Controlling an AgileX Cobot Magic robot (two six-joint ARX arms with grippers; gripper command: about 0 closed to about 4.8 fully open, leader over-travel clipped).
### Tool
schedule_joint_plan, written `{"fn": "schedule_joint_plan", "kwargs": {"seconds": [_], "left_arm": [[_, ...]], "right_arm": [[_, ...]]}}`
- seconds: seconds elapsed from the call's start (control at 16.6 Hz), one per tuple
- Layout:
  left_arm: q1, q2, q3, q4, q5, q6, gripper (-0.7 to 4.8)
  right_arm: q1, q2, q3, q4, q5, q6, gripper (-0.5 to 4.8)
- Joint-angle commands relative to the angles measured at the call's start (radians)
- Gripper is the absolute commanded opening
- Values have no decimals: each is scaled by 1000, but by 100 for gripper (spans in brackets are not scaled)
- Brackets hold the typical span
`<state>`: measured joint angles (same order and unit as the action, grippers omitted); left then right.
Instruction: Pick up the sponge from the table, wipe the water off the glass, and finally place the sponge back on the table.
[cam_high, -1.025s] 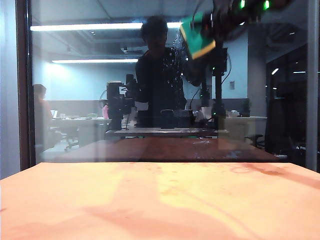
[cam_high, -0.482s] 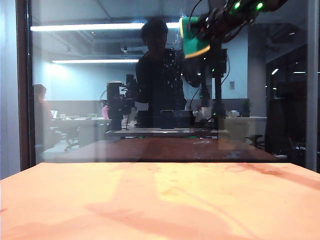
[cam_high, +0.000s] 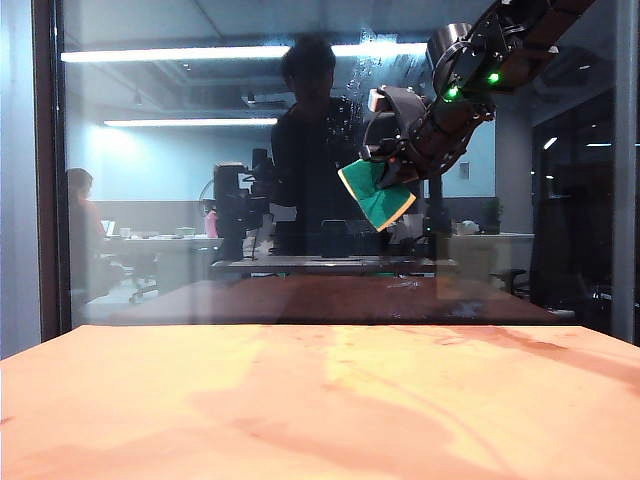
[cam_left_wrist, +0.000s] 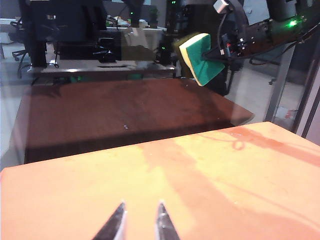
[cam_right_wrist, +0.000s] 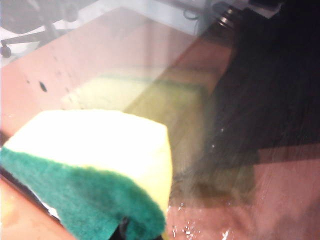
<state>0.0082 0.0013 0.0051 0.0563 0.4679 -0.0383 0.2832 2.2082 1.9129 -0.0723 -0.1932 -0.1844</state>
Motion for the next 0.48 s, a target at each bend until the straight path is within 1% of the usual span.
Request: {"fn": "schedule_joint_plan", "kwargs": {"seconds": [0.06,0.3,0.36,0.48], "left_arm": [[0,1,3,11,4,4,79],[0,1,3,12,3,4,79],[0,1,3,12,3,4,79],[0,1,3,11,3,4,79]], "right_arm": [[16,-22,72,53,12,0,-9],[33,-26,245,48,24,1,-9],[34,-26,289,46,62,1,-9],[34,-27,348,45,92,1,-9]]}}
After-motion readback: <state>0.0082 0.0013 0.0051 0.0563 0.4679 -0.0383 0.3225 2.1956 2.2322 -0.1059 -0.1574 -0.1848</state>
